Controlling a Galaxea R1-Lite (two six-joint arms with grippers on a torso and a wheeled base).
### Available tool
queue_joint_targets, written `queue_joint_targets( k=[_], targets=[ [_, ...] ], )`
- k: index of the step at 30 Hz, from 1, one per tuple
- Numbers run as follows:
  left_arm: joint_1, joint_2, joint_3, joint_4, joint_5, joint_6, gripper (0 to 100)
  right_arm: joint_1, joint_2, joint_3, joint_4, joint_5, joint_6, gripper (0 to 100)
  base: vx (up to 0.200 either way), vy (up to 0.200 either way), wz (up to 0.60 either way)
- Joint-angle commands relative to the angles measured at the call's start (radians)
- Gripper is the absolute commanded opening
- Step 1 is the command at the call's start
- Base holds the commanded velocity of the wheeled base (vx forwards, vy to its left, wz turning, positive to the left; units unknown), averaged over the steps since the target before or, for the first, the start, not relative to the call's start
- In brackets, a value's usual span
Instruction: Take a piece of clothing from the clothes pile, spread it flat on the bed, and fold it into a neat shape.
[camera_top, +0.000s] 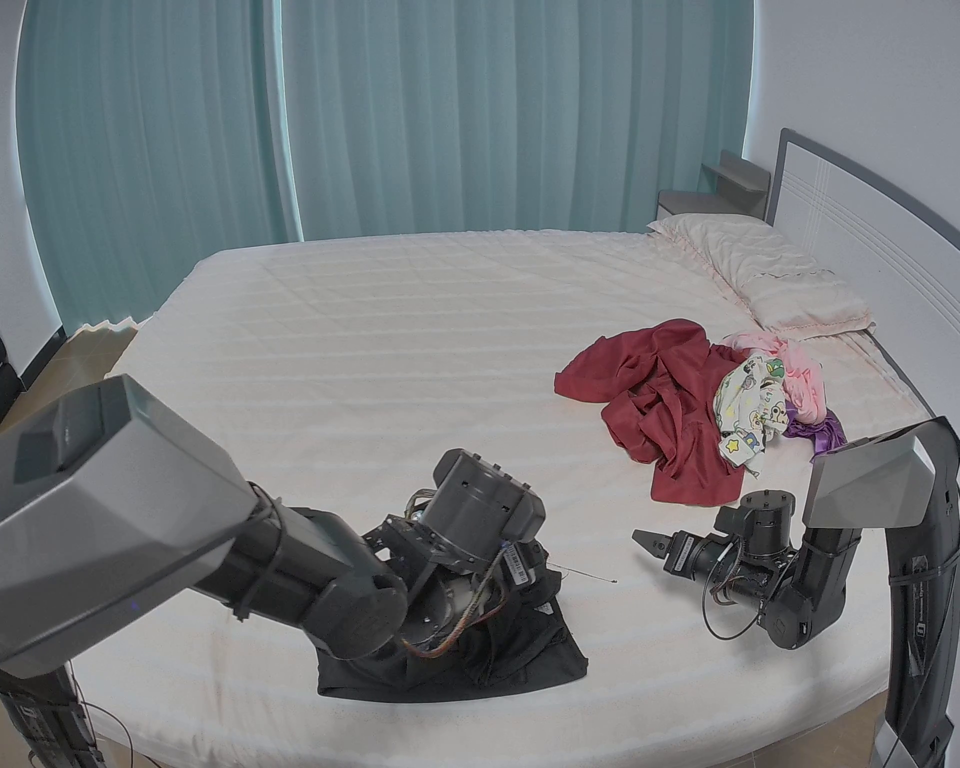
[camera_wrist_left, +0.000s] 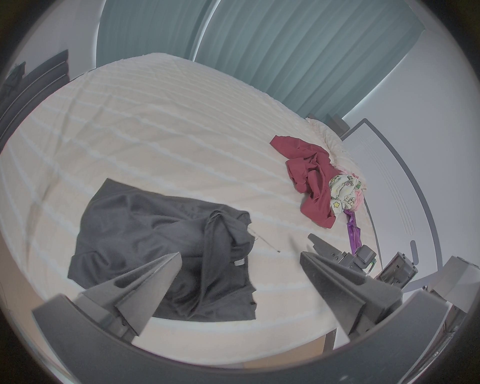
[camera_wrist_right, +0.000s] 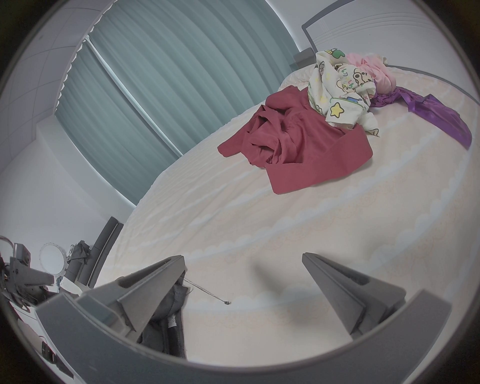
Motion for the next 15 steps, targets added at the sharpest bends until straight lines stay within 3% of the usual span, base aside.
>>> queue_joint_targets(
  k=[1,4,10,15],
  targets=[
    [0.058,-0.153,0.177,-0.001,-0.062,-0.041,100,0.022,-0.008,0.024,-0.033,0.000,-0.001,100,0.000,0.000,0.00],
    [0.094,-0.211,0.262,-0.023,-0.107,-0.053,100,0.039,-0.017,0.038,-0.050,0.000,-0.001,100,-0.133,0.000,0.00],
    [0.167,-0.280,0.527,-0.270,-0.191,-0.095,100,0.104,-0.058,0.082,-0.054,0.000,0.000,100,-0.200,0.000,0.00],
    [0.213,-0.279,0.642,-0.391,-0.222,-0.093,100,0.147,-0.077,0.106,-0.054,-0.001,0.000,100,0.000,0.000,0.00]
  ],
)
